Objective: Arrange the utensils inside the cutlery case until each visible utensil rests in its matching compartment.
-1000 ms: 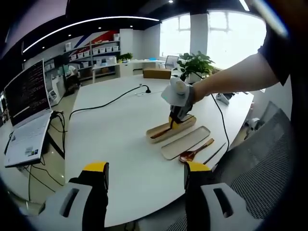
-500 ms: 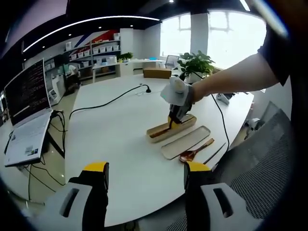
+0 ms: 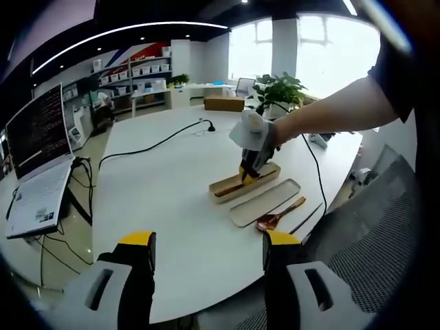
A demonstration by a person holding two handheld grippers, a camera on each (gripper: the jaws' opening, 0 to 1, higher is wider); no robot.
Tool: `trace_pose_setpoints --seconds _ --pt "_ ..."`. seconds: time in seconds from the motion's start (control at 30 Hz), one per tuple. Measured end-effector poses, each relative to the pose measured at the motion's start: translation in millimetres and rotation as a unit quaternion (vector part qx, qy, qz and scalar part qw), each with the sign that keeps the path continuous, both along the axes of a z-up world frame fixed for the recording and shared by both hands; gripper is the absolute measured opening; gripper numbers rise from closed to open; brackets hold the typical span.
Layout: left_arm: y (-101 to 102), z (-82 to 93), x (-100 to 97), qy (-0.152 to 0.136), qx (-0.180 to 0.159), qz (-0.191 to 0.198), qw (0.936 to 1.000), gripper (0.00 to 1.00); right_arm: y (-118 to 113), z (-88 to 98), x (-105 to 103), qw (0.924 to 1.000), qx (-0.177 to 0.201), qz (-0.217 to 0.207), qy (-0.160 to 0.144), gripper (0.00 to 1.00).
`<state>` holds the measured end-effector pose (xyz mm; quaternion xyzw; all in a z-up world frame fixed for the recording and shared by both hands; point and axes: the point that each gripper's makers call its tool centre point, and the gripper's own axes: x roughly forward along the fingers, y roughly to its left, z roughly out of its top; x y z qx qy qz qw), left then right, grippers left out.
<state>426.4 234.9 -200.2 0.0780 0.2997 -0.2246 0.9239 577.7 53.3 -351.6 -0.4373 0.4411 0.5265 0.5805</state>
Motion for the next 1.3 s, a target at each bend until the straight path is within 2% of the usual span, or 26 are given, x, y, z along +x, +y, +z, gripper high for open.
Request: trace_pose_setpoints --seconds 0.37,1.03,1.3 --pt "-0.4 1.3 0.4 -0.002 -0.001 -0.001 1.0 0.65 -6.5 30.5 -0.8 0.9983 0.04 -0.038 -0.019 0.09" --pt "0.1 3.7 0.5 -0.013 0.005 -0.003 0.9999 0.65 -44.8 63.5 -25.5 0.9918 0.067 -0.1 -0.042 0.12" --pt "-1.5 4.6 -0.4 -0.017 0.005 -0.007 0.9998 0.64 -59.8 68.9 -41.2 0.9893 0.071 -0.119 -0.045 0.13"
